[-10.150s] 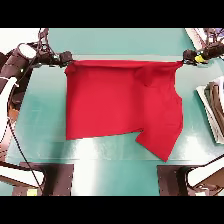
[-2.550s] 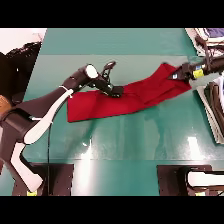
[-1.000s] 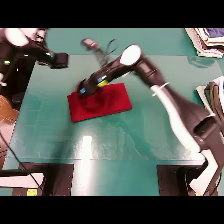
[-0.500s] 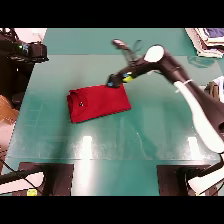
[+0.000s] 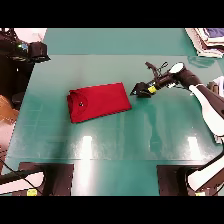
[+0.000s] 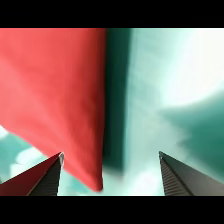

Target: Fold the shirts.

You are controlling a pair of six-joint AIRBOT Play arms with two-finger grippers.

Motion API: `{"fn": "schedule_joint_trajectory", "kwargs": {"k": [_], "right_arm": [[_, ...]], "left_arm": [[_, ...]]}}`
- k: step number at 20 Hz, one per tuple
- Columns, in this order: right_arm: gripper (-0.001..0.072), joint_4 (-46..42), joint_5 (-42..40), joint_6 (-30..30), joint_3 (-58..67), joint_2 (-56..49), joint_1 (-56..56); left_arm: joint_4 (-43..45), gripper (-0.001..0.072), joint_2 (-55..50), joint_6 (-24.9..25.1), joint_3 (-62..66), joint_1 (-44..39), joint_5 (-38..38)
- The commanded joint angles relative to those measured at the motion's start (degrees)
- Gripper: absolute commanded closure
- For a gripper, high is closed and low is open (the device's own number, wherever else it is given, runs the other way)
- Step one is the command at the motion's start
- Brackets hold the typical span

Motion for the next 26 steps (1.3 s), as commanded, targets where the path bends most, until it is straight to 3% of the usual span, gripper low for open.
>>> {"fn": "schedule_joint_trajectory", "kwargs": {"k": [1, 3, 5, 6, 9, 10, 11, 12, 18, 23, 26], "right_arm": [[0.0041, 6.58, 1.6, 0.39, 3.67, -6.25, 2.54], [0.0049, 6.27, 2.71, 1.81, 8.2, -9.31, 5.73], [0.0162, 6.32, 2.82, 2.21, 12.13, -11.67, 8.72], [0.0163, 6.29, 2.93, 2.21, 14.19, -12.74, 10.19], [0.041, 6.21, 1.88, 2.19, 18.75, -14.62, 13.03], [0.0516, 6.14, 0.81, 2.14, 19.65, -14.62, 13.4], [0.0666, 6.14, -0.09, 1.84, 20.81, -14.62, 13.4], [0.0697, 6.08, -0.2, 1.18, 22.1, -14.6, 13.22], [0.0698, 1.92, 1.6, 3.76, 26.86, -6.88, 1.44], [0.0697, -11.91, 6.88, 6.73, 26.86, 4.72, -18.67], [0.0698, -12.31, 7.34, 6.71, 26.86, 8.44, -30.73]], "left_arm": [[-0.28, 0.0682, 0.04, 0.02, -0.02, 0.02, 0.07], [-0.28, 0.0682, 0.04, 0.07, -0.02, 0.02, 0.04], [-0.28, 0.0682, 0.04, 0.07, -0.02, 0.02, 0.04], [-0.28, 0.0682, 0.04, 0.07, -0.02, 0.02, 0.02], [-0.31, 0.0682, 0.04, 0.04, -0.02, 0.02, -0.2], [-0.33, 0.0682, 0.04, 0.0, -0.02, 0.02, -0.5], [-0.66, 0.0682, 0.04, 0.0, -0.02, 0.0, -0.94], [-1.2, 0.0683, 0.04, 0.0, 0.0, 0.0, -1.38], [-2.1, 0.0683, 0.04, 0.04, 0.0, -6.4, -1.66], [-2.12, 0.0682, 0.04, 0.0, 0.0, -15.52, 5.2], [-2.21, 0.0682, 0.04, 0.0, 0.0, -19.98, 9.49]]}}
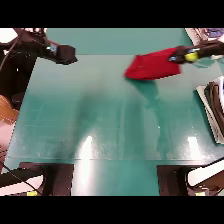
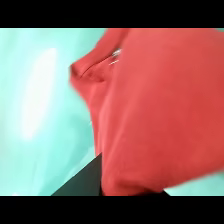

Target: Fold the shirts.

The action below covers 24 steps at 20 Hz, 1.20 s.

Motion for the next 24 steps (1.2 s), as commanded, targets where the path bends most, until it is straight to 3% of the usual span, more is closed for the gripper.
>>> {"fn": "schedule_joint_trajectory", "kwargs": {"k": [1, 8, 11, 15, 19, 24], "right_arm": [[0.0697, -3.45, 1.27, 0.66, 0.13, 4.72, -14.49], [0.0698, -2.84, -3.67, 0.63, 0.13, 4.22, -30.99], [0.0698, 0.28, -6.49, -0.76, 0.26, 4.22, -33.33], [0.0698, 10.86, -10.01, -3.56, 1.22, 4.46, -34.58], [0.0698, 10.08, -10.49, -4.09, 7.32, 5.57, -34.62], [0.0698, 9.97, -12.5, -8.2, 0.94, 12.68, -38.23]], "left_arm": [[-0.11, 0.0682, 0.02, -0.02, 0.0, -5.44, 5.11], [-0.13, 0.0683, 0.02, -0.02, 0.0, -11.28, 6.1], [-0.15, 0.0682, 0.02, -0.04, 0.0, -11.41, 6.12], [-0.15, 0.0682, 0.02, -0.07, 0.0, -11.41, 6.08], [-0.15, 0.0682, 0.02, -0.04, 0.0, -11.41, 6.03], [-0.17, 0.0682, 0.02, -0.02, 0.0, -11.41, 5.81]]}}
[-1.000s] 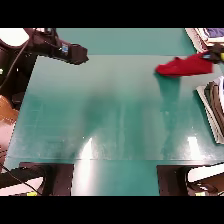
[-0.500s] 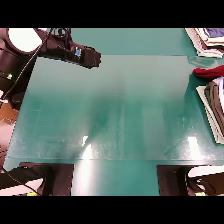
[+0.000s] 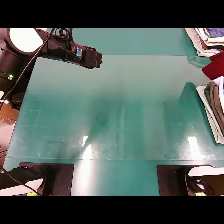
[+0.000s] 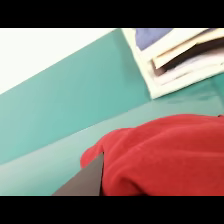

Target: Fold the shirts.

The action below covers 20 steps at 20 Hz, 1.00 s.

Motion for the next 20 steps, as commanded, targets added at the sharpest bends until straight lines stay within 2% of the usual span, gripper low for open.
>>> {"fn": "schedule_joint_trajectory", "kwargs": {"k": [1, 5, 10, 16, 17, 18, 19, 20], "right_arm": [[0.0698, 0.39, -0.15, -3.45, -4.0, 4.59, -2.84], [0.0698, -0.11, 4.39, -4.59, -7.98, 8.85, -7.3], [0.0696, -14.14, 10.4, -4.61, -19.82, 15.65, -10.43], [0.0693, -26.14, 11.87, -4.61, -37.35, 25.49, -14.82], [0.0668, -27.12, 11.91, -4.61, -39.78, 26.99, -15.72], [0.0558, -28.26, 11.89, -4.61, -42.16, 28.5, -16.85], [0.0486, -28.55, 11.76, -4.61, -44.28, 29.83, -17.97], [0.0467, -29.09, 11.8, -4.59, -46.25, 31.1, -19.32]], "left_arm": [[0.0, 0.0682, 0.0, 0.04, 0.0, 0.0, -0.15], [0.0, 0.0682, 0.0, 0.07, 0.0, 0.0, -0.17], [0.0, 0.0682, 0.0, 0.09, -0.02, 0.0, -0.57], [0.0, 0.0682, 0.0, 0.11, 0.0, 0.0, -1.27], [0.0, 0.0682, 0.0, 0.13, 0.0, 0.0, -1.46], [0.0, 0.0682, 0.0, 0.13, -0.02, 0.0, -1.6], [0.0, 0.0682, 0.0, 0.13, 0.0, 0.0, -1.62], [0.0, 0.0682, 0.0, 0.15, -0.02, 0.0, -1.64]]}}
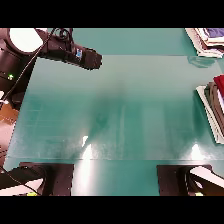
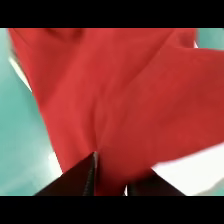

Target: Fold the shirts.

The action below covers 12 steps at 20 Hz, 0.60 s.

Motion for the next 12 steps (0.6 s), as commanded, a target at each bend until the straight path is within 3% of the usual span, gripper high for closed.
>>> {"fn": "schedule_joint_trajectory", "kwargs": {"k": [1, 2, 3, 4, 8, 12], "right_arm": [[0.0465, -4.63, 0.61, 0.11, -8.04, 5.03, -4.17], [0.0382, -5.42, 0.48, 0.11, -9.51, 6.05, -5.42], [0.0215, -6.88, 0.24, 0.11, -10.86, 6.99, -6.84], [0.0139, -7.63, 0.26, 0.11, -11.65, 7.54, -7.89], [0.0128, -1.9, -0.96, 2.36, -10.64, 7.8, -8.44], [0.013, 10.32, -5.62, 2.36, -8.48, 7.78, 5.09]], "left_arm": [[0.02, 0.0682, 0.02, 0.07, -0.02, 0.0, -0.28], [0.0, 0.0682, 0.02, 0.15, 0.0, 0.0, -0.28], [0.02, 0.0682, 0.02, 0.44, 0.0, 0.0, -0.28], [0.0, 0.0682, 0.02, 0.42, -0.02, 0.0, -0.26], [0.02, 0.0682, 0.02, 0.42, 0.0, 0.0, -0.2], [0.02, 0.0682, 0.02, 0.42, 0.0, 0.0, 0.0]]}}
